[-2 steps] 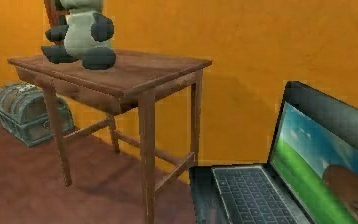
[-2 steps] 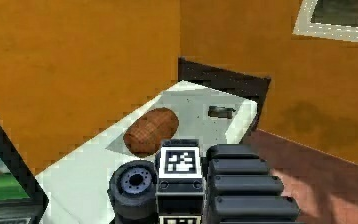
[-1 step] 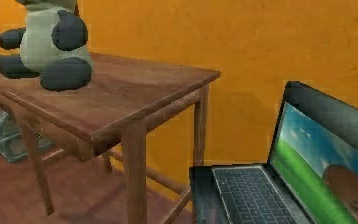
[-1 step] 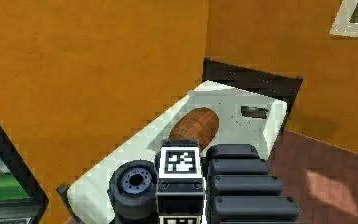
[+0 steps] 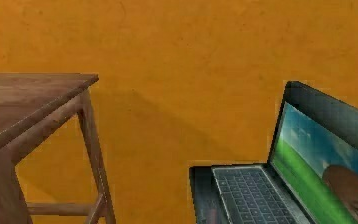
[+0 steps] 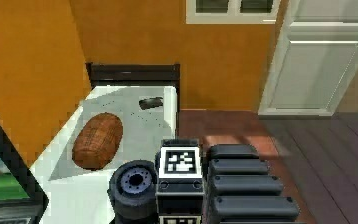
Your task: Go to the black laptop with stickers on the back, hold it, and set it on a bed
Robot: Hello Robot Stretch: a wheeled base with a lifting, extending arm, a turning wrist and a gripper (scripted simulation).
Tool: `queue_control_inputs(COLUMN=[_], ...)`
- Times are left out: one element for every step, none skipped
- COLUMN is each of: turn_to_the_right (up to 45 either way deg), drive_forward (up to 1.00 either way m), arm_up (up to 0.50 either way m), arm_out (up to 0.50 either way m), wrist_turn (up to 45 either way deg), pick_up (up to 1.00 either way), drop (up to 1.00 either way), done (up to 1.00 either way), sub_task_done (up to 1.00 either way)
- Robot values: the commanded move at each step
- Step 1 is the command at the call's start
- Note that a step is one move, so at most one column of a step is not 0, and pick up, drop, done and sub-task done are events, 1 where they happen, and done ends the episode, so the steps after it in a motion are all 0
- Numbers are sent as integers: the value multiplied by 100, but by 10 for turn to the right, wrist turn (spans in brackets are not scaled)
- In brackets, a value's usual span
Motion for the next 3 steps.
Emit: queue_control_inputs(turn_to_the_right=[0, 450, 450], drive_forward=[30, 0, 0], arm_up=[0, 0, 0], arm_out=[0, 0, 0], wrist_turn=[0, 0, 0], pick_up=[0, 0, 0], drop=[0, 0, 0], done=[0, 0, 0], sub_task_done=[0, 0, 0])
